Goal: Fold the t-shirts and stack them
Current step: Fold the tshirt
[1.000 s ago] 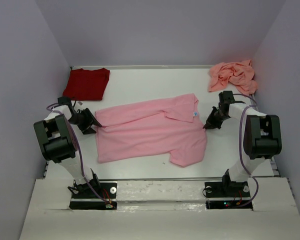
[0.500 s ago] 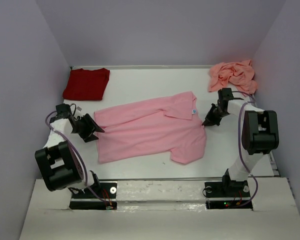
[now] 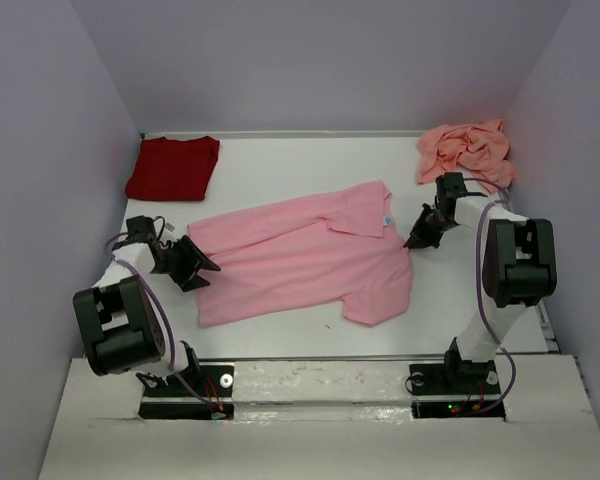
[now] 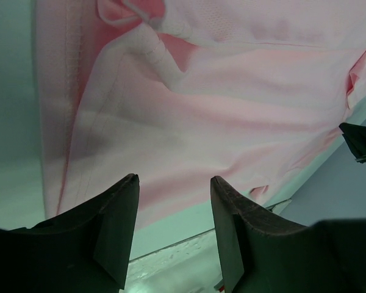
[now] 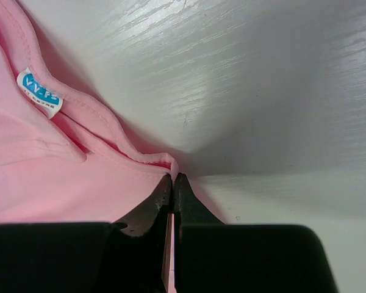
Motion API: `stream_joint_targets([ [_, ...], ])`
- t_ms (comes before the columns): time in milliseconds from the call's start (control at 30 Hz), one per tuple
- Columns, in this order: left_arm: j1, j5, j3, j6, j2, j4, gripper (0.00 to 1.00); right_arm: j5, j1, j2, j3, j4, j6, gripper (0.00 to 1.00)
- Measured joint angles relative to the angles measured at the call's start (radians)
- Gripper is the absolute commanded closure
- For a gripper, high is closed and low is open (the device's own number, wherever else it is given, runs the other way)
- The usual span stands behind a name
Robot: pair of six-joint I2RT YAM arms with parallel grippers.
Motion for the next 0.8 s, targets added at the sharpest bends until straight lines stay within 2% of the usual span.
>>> stream_joint_targets([
  [33, -0.005, 0.000, 0.000, -0.002, 0.011, 0.006, 0.41, 0.000, 0.000, 0.000, 0.002, 0.000, -0.001, 1.00],
  [100, -0.013, -0.001, 0.000, -0.004, 0.040, 0.017, 0.49, 0.000, 0.000, 0.000, 0.006, -0.001, -0.002, 1.00],
  [133, -0.018, 0.000, 0.003, -0.004, 0.060, 0.019, 0.62, 0.000, 0.000, 0.000, 0.007, -0.001, -0.002, 1.00],
  [200, -0.025, 0.000, 0.012, -0.004, 0.100, 0.027, 0.80, 0.000, 0.000, 0.000, 0.008, -0.002, -0.002, 1.00],
  [233, -0.029, -0.002, 0.017, 0.002, 0.127, 0.033, 0.94, 0.000, 0.000, 0.000, 0.008, -0.003, -0.002, 1.00],
  [267, -0.029, -0.002, 0.019, 0.002, 0.138, 0.037, 0.98, 0.000, 0.000, 0.000, 0.008, -0.003, -0.002, 1.00],
  [667, -0.049, -0.006, 0.027, 0.005, 0.209, 0.076, 1.00, 0.000, 0.000, 0.001, 0.008, -0.004, -0.002, 1.00],
  [800, -0.049, 0.053, 0.054, 0.000, 0.286, 0.070, 1.00, 0.000, 0.000, 0.014, 0.013, -0.004, -0.002, 1.00],
])
